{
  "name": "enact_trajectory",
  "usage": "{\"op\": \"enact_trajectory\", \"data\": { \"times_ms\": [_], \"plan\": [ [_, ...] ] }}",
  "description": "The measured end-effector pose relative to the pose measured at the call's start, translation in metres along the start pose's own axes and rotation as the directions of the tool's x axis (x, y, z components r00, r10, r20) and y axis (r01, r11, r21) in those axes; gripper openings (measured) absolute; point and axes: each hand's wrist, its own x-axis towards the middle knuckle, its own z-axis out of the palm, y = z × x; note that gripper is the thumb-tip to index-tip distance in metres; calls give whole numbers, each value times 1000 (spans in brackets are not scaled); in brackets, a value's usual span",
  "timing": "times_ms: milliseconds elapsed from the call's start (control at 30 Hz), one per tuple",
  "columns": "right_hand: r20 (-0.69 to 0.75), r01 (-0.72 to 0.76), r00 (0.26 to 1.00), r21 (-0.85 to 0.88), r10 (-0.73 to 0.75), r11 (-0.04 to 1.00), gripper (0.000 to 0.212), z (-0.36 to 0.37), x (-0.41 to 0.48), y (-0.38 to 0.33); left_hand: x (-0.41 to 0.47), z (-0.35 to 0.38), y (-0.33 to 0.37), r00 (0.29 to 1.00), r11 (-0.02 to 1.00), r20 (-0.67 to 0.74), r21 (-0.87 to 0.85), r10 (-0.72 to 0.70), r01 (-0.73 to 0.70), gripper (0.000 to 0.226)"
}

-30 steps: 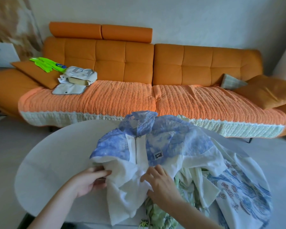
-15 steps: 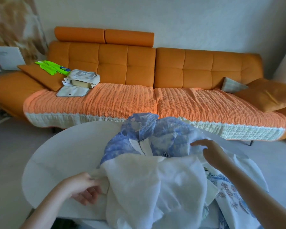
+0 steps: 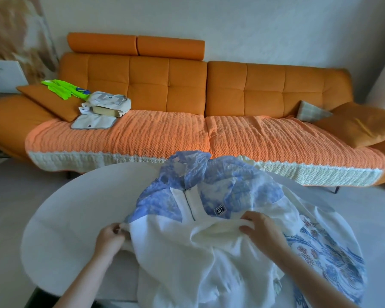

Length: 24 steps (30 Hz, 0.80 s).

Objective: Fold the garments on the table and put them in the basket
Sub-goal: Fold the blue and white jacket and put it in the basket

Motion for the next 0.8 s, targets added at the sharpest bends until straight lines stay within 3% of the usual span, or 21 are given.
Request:
{"op": "enact_trajectory", "data": {
  "times_ms": [100, 200, 233, 267, 333, 400, 467, 533, 633, 700, 800],
  "plan": [
    [-102, 7, 995, 38, -3, 999, 9, -16, 7, 9, 18, -33, 15, 943, 987, -295, 32, 157, -155, 27],
    [-16, 29, 999, -25, -29, 999, 17, -22, 9, 15, 47, -81, 25, 744, 912, -527, 223, 410, -344, 40],
    [52, 45, 998, -103, -40, 994, 23, -20, 8, 15, 57, -89, 25, 733, 885, -506, 352, 454, -304, 47],
    [129, 74, 990, -179, -51, 981, 28, -18, 8, 16, 60, -93, 28, 785, 842, -426, 497, 449, -211, 53],
    [224, 122, 972, -214, -73, 969, 36, -14, 7, 17, 58, -84, 26, 952, 647, -218, 762, 214, 28, 61],
    [207, 119, 973, -75, -101, 990, 40, -16, 9, 14, 48, -66, 27, 991, 482, -134, 869, 19, 108, 69],
    [120, 112, 985, 121, -126, 986, 36, -20, 18, 12, 38, -51, 30, 996, 502, -51, 865, 74, 7, 67],
    [-15, 134, 991, 220, -134, 966, 25, -24, 34, 12, 39, -39, 32, 970, 635, 64, 745, 236, -204, 60],
    [-108, 138, 986, 115, -125, 984, 23, -24, 55, 10, 35, -11, 38, 839, 666, 212, 525, 501, -530, 42],
    [-57, 160, 986, 3, -160, 987, 36, -19, 66, 9, 27, 12, 41, 814, 675, 321, 454, 485, -581, 38],
    [141, 265, 960, -192, -241, 945, 53, -4, 79, 6, 21, 40, 42, 828, 571, 494, 612, 264, -547, 49]
  ]
}}
